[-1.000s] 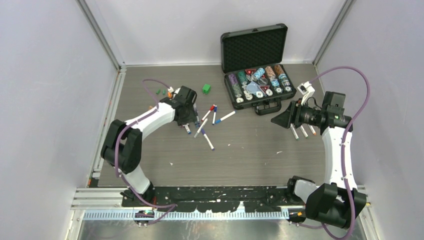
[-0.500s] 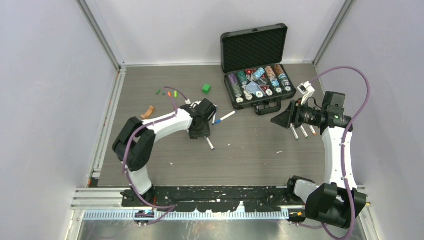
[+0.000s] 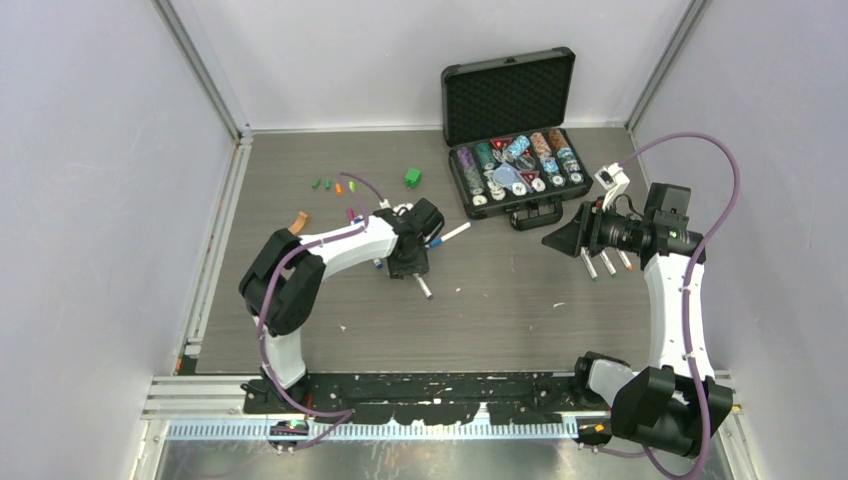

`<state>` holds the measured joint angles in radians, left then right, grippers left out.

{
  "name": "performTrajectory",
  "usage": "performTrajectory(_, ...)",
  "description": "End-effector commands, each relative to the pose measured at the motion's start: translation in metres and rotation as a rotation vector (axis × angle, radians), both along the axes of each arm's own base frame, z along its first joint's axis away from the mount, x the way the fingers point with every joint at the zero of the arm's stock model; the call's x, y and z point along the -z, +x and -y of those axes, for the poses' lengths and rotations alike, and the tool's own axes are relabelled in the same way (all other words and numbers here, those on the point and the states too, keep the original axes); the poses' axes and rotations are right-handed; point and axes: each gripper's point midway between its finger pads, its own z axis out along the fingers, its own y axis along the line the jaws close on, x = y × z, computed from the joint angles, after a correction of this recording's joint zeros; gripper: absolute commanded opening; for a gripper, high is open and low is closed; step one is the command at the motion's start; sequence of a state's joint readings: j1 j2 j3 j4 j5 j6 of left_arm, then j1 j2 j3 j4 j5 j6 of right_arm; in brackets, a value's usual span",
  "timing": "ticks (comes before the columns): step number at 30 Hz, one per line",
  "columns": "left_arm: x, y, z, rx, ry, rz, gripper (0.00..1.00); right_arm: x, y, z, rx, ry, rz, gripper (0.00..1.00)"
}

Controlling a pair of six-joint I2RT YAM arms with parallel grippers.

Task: Open the pen caps
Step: Pick up the pen from the center of the board.

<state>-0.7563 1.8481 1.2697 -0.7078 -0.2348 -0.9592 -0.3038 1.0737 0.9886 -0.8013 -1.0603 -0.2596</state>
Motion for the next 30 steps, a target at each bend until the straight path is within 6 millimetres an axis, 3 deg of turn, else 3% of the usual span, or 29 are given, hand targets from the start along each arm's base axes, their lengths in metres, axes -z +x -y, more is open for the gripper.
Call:
performTrajectory(1,-0.010,0.006,0.007,-0.029,-0.049,0.039,0.44,-0.007,0.000,-0.002,-0.018,-0.004,0.037,0.59)
performTrajectory(21,0.014,0.013,0.009,-0.099,0.000,0.011,0.36,-0.009,-0.002,-0.003,-0.023,0.000,0.040,0.60)
performTrajectory(24,0.018,0.012,0.008,-0.099,0.000,0.006,0.30,-0.009,-0.002,-0.003,-0.024,0.001,0.040,0.59)
performTrajectory(30,0.011,0.011,0.012,-0.084,-0.047,0.031,0.04,-0.009,-0.003,-0.004,-0.030,0.011,0.034,0.60)
